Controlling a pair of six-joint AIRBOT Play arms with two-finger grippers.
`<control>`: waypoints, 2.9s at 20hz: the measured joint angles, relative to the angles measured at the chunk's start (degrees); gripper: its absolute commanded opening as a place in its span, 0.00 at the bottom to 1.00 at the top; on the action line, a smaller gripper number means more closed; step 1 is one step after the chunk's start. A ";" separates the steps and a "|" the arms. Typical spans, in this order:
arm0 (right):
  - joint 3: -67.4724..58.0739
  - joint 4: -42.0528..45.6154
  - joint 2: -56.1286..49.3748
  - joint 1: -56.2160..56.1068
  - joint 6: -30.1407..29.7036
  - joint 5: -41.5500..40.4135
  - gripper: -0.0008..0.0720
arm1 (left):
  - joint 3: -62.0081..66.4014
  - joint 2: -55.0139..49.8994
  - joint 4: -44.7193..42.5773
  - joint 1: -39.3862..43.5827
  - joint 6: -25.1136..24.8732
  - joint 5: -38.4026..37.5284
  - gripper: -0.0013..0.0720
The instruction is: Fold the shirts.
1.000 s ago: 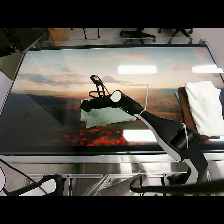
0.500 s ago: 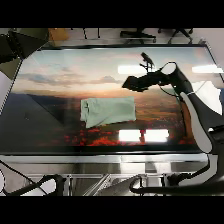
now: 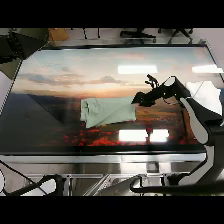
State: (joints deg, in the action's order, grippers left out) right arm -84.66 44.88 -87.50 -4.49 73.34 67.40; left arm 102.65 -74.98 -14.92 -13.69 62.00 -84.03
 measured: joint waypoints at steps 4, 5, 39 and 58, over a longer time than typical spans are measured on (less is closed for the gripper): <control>0.39 -8.90 -4.66 -0.57 -5.79 0.04 0.12 | 0.00 0.02 0.00 0.00 -0.02 -0.04 0.04; 0.46 -11.50 -5.42 -0.59 -7.56 0.59 0.03 | 0.00 0.02 -0.02 0.00 -0.02 -0.04 0.04; -13.42 32.24 27.78 47.93 39.41 29.24 0.04 | -0.07 0.02 -0.02 1.25 0.72 -9.20 0.04; -3.26 15.43 28.70 37.38 23.45 15.32 0.04 | -6.82 1.92 -3.52 2.69 2.03 -7.26 0.04</control>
State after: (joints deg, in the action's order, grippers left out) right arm -87.92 60.31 -58.81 32.88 96.79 82.72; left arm 95.83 -73.06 -18.44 -11.00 64.03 -91.29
